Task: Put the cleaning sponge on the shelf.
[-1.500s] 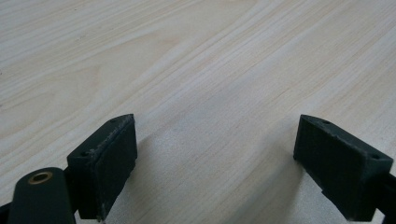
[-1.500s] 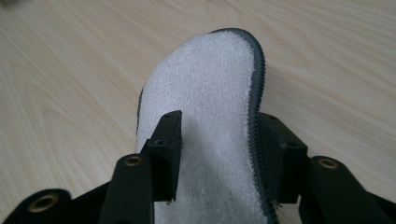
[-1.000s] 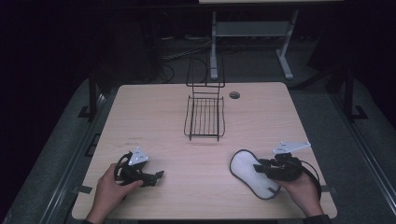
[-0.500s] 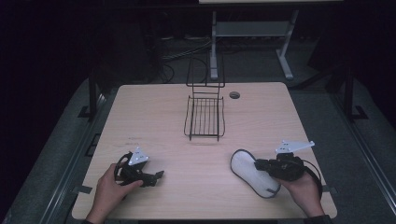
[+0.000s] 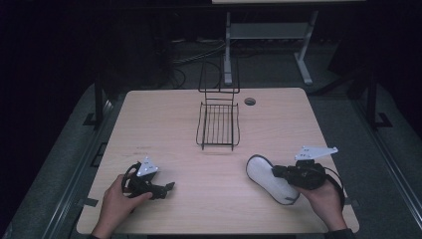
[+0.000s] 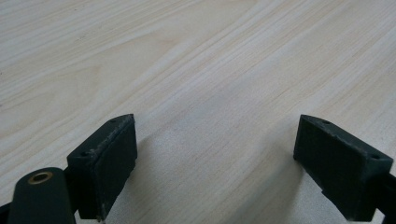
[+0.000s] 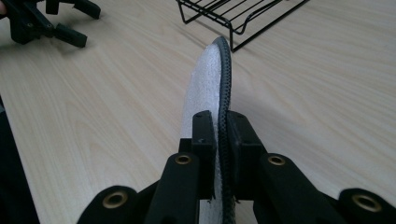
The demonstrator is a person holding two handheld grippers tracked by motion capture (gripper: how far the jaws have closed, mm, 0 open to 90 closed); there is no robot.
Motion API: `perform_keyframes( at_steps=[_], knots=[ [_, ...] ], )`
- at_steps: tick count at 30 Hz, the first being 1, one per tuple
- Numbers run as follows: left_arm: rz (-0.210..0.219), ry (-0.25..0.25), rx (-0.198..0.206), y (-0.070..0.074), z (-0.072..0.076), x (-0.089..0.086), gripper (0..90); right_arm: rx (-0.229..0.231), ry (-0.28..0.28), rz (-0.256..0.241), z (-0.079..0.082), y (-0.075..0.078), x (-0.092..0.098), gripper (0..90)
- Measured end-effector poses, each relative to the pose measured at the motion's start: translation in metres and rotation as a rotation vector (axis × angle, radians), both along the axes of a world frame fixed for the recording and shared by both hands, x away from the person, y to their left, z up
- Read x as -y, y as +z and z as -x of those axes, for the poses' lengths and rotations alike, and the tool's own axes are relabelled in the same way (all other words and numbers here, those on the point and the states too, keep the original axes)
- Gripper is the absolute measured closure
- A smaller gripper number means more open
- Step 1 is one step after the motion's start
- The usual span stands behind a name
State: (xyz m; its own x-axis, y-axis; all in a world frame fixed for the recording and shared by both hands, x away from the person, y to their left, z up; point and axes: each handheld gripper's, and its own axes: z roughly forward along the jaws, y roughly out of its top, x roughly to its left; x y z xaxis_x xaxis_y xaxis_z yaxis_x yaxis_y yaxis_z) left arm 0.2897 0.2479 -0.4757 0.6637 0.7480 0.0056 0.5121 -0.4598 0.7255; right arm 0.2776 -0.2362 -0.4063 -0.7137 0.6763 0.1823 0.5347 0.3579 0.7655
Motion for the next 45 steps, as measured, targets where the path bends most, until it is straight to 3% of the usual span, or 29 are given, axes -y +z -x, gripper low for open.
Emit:
perform_keyframes(
  at_steps=[27, 45],
  knots=[
    [0.003, 0.005, 0.002, 0.000, 0.000, 0.000, 12.6, 0.071, -0.040, -0.025, -0.031, 0.025, -0.001, 82.2],
    [0.000, 0.003, 0.001, 0.000, 0.000, 0.000, 12.6, 0.111, -0.041, -0.046, -0.059, 0.041, -0.016, 82.1]
  ],
)
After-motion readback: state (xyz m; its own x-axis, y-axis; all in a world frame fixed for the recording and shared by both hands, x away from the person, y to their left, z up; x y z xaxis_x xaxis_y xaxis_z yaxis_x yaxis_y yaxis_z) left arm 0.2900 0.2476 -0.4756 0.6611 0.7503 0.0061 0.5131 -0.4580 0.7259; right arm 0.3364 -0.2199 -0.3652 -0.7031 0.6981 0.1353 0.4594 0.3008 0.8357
